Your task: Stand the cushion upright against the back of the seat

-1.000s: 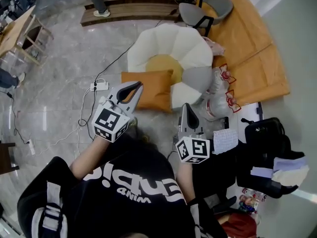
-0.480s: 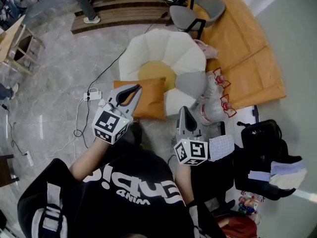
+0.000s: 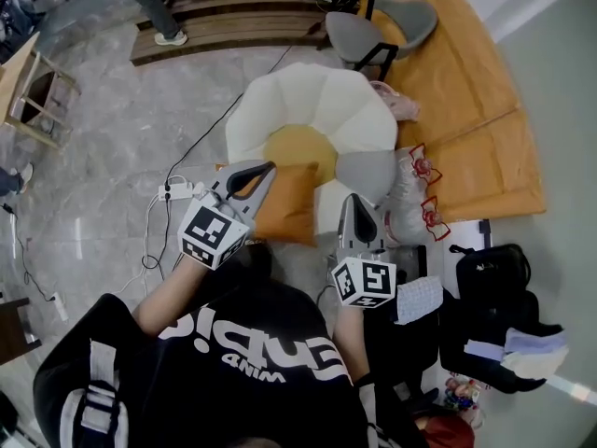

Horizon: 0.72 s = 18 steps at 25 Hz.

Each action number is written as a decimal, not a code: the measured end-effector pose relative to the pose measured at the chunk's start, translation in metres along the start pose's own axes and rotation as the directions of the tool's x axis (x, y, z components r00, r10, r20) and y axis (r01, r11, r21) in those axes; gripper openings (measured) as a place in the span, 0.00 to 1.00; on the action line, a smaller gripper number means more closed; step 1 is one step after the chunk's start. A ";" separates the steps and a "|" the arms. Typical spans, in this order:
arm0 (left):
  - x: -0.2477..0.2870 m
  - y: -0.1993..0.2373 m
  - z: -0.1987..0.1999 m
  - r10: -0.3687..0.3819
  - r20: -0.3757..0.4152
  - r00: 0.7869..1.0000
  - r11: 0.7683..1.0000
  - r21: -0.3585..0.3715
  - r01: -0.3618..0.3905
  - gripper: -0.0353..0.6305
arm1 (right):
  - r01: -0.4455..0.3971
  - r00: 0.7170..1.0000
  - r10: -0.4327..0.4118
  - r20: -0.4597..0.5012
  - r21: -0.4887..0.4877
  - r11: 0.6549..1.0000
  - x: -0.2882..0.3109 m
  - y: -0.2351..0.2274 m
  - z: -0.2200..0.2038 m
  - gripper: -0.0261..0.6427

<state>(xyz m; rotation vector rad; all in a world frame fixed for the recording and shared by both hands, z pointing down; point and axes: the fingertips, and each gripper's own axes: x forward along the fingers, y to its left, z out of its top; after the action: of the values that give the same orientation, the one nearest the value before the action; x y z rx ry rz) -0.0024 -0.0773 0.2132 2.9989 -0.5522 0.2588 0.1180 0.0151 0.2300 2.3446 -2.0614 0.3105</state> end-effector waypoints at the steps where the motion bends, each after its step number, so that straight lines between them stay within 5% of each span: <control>1: 0.004 0.010 0.001 -0.005 0.001 1.000 1.000 -0.002 0.005 0.07 | 0.008 1.000 -0.008 0.009 -0.009 1.000 0.011 0.003 0.005 0.07; 12: 0.069 0.055 0.015 -0.133 0.062 0.989 0.991 0.024 0.131 0.06 | 0.082 0.997 -0.082 0.015 -0.037 0.996 0.065 -0.015 0.023 0.07; 18: 0.100 0.050 -0.003 -0.177 -0.001 0.984 0.984 -0.009 0.176 0.06 | 0.085 0.996 -0.084 -0.030 0.034 0.996 0.086 -0.041 0.001 0.07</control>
<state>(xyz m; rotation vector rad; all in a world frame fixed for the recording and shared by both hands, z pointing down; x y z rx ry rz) 0.0713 -0.1583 0.2364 3.0131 -0.2833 0.2459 0.1685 -0.0639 0.2474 2.4241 -1.9539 0.3792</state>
